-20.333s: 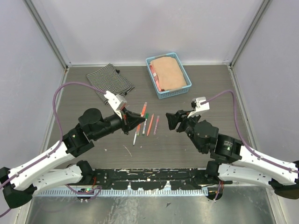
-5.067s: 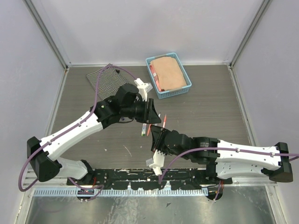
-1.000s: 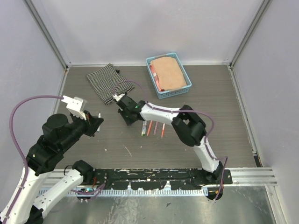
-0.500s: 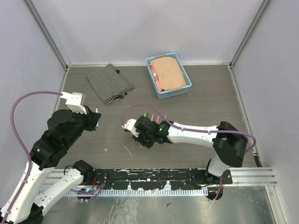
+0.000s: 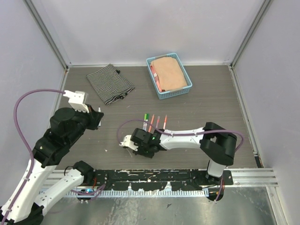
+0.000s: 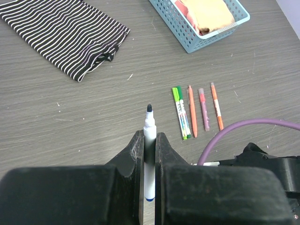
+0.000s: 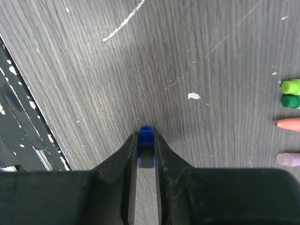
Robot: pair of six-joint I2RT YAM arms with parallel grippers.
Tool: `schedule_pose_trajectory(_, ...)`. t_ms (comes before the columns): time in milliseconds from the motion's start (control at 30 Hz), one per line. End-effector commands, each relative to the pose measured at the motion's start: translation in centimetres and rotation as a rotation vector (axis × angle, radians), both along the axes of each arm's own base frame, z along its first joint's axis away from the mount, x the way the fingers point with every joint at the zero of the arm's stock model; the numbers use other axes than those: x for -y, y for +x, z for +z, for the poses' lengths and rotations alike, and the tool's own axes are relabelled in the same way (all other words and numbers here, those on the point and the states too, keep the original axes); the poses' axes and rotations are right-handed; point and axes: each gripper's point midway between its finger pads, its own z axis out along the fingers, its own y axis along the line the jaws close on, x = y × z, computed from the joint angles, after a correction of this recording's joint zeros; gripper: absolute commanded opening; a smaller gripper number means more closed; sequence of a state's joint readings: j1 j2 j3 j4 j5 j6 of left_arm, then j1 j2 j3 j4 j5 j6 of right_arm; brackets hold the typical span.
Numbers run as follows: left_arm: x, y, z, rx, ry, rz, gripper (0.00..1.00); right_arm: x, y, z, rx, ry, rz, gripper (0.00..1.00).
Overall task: Insert the pens into the pen caps
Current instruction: Place the pen cap at the center of the board, then insert the pen cap onto the pen.
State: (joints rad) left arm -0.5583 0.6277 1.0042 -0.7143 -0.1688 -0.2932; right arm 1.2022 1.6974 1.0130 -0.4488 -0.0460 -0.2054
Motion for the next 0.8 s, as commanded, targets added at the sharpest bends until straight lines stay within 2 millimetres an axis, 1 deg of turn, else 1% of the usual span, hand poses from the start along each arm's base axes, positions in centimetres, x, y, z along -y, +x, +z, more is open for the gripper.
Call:
schedule_pose_trajectory(0,0.4,0.4,1.4,0.040,-0.035,-0.006,0.00,-1.3,0.8,0.6,0.032,0.009,0.032,0.13)
schedule_pose_trajectory(33,0.4,0.4,1.4,0.040,-0.033,-0.005,0.00,-1.4,0.8,0.5,0.031,0.007,0.033,0.17)
schedule_pose_trajectory(133,0.3,0.4,1.5,0.041,-0.029,-0.002,0.00,-1.4,1.0,0.8,0.040,0.011,0.026,0.31)
schedule_pose_trajectory(200,0.3,0.4,1.4,0.041,-0.028,-0.002,0.00,-1.6,1.0,1.6,0.046,0.035,0.017,0.41)
schedule_pose_trajectory(267,0.4,0.5,1.3,0.039,-0.028,-0.003,0.00,-1.7,0.8,2.9,0.044,0.080,0.005,0.48)
schedule_pose_trajectory(333,0.5,0.6,1.3,0.038,-0.029,-0.006,0.00,-1.7,0.6,3.6,0.042,0.115,-0.016,0.52)
schedule_pose_trajectory(467,0.7,0.8,1.3,0.042,-0.019,-0.013,0.00,-1.6,1.2,6.4,0.066,0.225,-0.152,0.57)
schedule_pose_trajectory(533,0.5,1.0,1.3,0.044,-0.005,-0.004,0.00,-1.8,1.6,8.0,0.063,0.327,-0.275,0.61)
schedule_pose_trajectory(600,0.3,1.1,1.3,0.047,0.005,0.004,0.00,-2.0,1.8,9.1,0.009,0.440,-0.466,0.64)
schedule_pose_trajectory(667,0.2,1.2,1.4,0.054,0.009,0.008,0.00,-1.7,1.9,9.3,-0.058,0.523,-0.667,0.65)
schedule_pose_trajectory(767,0.1,1.2,1.4,0.058,0.012,0.011,0.00,-0.2,2.9,9.0,-0.097,0.585,-1.000,0.65)
